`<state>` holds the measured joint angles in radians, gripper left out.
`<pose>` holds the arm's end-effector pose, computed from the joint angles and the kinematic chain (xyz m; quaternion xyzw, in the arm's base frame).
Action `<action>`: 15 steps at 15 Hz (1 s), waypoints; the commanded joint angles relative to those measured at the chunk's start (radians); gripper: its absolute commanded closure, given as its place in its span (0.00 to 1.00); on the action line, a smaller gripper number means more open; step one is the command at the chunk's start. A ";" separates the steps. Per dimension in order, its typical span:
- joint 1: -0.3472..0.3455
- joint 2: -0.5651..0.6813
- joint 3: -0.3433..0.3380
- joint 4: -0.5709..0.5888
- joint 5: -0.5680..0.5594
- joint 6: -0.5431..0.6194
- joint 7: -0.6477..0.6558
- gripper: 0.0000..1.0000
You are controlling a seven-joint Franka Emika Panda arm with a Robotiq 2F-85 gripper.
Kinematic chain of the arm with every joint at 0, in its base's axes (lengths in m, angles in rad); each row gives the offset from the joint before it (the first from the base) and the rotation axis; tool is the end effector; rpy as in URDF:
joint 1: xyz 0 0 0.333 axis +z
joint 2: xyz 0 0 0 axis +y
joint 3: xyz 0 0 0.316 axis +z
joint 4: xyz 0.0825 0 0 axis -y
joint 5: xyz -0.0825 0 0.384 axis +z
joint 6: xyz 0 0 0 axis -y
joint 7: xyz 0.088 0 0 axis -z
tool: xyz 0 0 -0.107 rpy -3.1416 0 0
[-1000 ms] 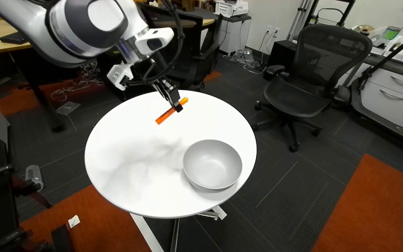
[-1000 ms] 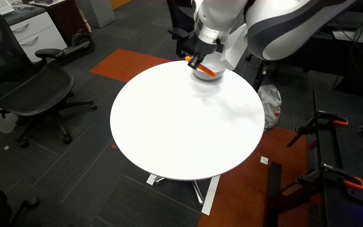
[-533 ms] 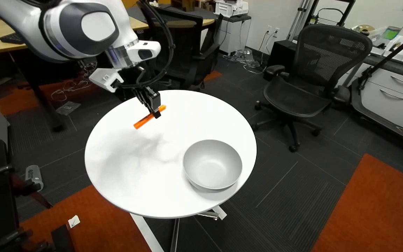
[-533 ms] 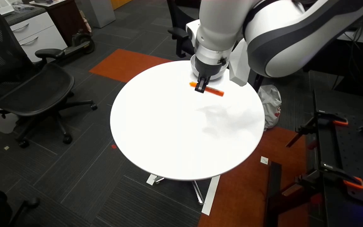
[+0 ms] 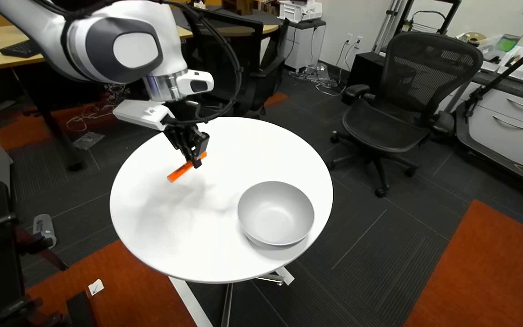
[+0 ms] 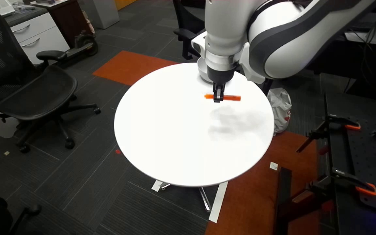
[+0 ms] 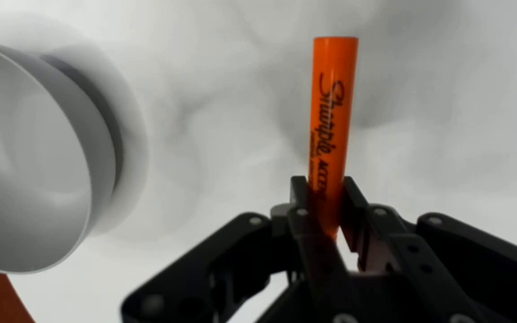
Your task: Get the orange marker and put it on the table
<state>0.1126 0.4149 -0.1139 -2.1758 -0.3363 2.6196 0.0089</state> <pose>0.5644 0.0062 0.2010 0.9836 0.1438 0.0131 0.1082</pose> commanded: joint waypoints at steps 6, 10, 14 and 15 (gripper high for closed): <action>-0.066 0.083 0.026 0.063 -0.011 -0.008 -0.162 0.95; -0.064 0.100 0.022 0.080 -0.014 -0.022 -0.173 0.53; -0.061 0.108 0.021 0.090 -0.014 -0.027 -0.173 0.26; -0.062 0.110 0.022 0.093 -0.012 -0.031 -0.174 0.17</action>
<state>0.0642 0.5190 -0.1067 -2.1074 -0.3407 2.6198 -0.1504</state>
